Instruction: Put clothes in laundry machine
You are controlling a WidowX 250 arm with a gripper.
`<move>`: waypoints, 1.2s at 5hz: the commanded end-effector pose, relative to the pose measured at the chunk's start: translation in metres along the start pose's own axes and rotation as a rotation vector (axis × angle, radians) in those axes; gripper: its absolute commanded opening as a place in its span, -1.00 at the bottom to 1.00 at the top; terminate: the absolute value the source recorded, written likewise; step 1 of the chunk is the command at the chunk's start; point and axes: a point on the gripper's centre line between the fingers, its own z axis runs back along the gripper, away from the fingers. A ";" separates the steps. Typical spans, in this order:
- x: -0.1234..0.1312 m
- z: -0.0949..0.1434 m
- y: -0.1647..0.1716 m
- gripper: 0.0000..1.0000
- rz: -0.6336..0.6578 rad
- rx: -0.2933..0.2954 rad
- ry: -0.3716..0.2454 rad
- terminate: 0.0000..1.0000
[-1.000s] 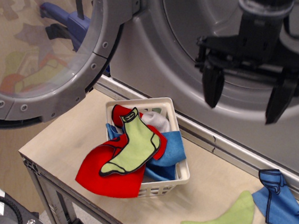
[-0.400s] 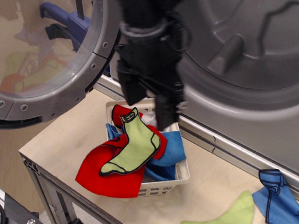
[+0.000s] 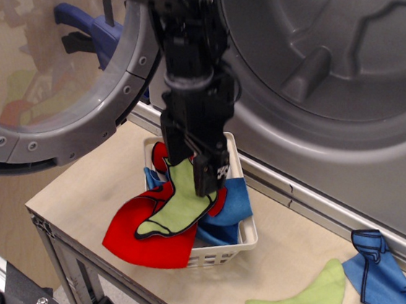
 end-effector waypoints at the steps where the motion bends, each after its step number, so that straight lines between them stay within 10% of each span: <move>1: 0.018 -0.036 0.013 1.00 -0.021 0.065 -0.032 -1.00; 4: 0.017 -0.071 0.017 1.00 0.049 0.068 0.003 -1.00; 5: 0.020 -0.062 0.022 -1.00 0.099 0.118 -0.039 -1.00; 6: 0.024 -0.035 0.024 -1.00 0.149 0.203 -0.131 -1.00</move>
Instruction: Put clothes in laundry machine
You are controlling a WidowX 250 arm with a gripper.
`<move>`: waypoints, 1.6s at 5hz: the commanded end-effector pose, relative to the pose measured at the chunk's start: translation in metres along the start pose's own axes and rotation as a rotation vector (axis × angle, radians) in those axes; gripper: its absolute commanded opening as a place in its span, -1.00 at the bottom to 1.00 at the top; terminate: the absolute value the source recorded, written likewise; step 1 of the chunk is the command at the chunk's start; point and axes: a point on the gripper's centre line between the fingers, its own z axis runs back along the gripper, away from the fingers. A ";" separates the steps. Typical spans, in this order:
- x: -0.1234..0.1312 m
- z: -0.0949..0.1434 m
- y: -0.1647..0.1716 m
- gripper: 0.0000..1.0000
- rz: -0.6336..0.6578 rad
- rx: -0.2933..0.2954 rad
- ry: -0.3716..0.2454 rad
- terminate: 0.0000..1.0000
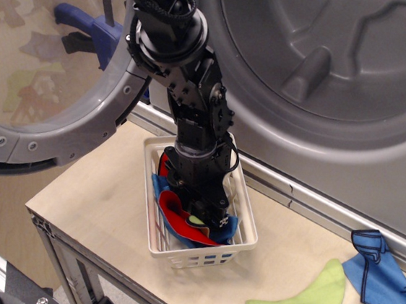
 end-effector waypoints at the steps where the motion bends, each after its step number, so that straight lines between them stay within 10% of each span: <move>1: 0.023 0.082 0.010 -1.00 0.092 0.159 -0.255 -1.00; 5: 0.068 0.225 -0.025 -1.00 0.187 0.102 -0.571 -1.00; 8: 0.148 0.244 -0.046 -1.00 0.107 0.148 -0.795 -1.00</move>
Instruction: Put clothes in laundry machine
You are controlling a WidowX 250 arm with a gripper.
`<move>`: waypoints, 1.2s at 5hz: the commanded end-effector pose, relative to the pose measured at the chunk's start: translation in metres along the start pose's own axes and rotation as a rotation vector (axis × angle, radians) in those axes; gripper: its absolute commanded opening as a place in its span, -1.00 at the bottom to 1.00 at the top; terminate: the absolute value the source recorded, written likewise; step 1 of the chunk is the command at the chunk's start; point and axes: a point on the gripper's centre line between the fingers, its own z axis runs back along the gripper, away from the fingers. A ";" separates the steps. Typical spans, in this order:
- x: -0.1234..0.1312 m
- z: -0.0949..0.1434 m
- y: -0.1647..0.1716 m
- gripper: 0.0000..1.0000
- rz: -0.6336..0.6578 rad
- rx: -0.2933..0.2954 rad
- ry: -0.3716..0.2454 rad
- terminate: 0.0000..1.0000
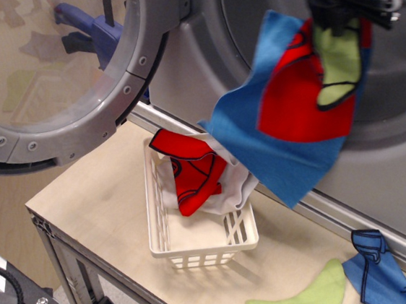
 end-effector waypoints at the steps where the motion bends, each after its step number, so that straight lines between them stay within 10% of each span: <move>1: 0.043 -0.014 -0.002 -1.00 -0.079 0.047 -0.208 -1.00; 2: 0.047 -0.035 0.001 -1.00 -0.099 0.065 -0.227 -1.00; 3: 0.046 -0.049 0.007 1.00 -0.083 0.094 -0.223 -1.00; 6: 0.033 -0.035 0.011 1.00 -0.019 0.027 -0.125 -1.00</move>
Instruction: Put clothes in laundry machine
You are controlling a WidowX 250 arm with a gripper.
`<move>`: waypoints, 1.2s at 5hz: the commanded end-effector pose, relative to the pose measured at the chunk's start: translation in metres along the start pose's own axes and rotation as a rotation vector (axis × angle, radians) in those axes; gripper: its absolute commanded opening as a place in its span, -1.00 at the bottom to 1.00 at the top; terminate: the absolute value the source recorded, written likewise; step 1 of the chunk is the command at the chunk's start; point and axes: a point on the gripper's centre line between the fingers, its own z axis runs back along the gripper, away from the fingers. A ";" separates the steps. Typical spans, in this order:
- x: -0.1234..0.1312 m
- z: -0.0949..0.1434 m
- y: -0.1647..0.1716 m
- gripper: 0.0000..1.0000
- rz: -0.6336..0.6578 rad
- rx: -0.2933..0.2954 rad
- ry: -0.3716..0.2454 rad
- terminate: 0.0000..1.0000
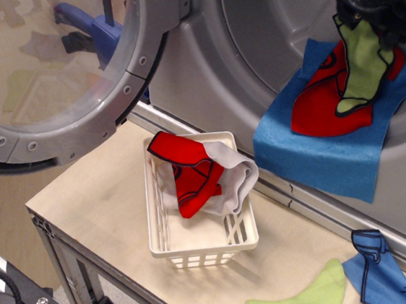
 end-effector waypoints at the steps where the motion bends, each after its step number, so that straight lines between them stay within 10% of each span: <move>1: -0.001 0.059 0.007 1.00 -0.001 -0.101 0.068 -1.00; 3: -0.041 0.117 0.004 1.00 0.042 -0.221 0.143 -1.00; 5: -0.060 0.132 0.025 1.00 0.147 -0.104 0.501 -1.00; 6: -0.060 0.132 0.025 1.00 0.147 -0.104 0.501 -1.00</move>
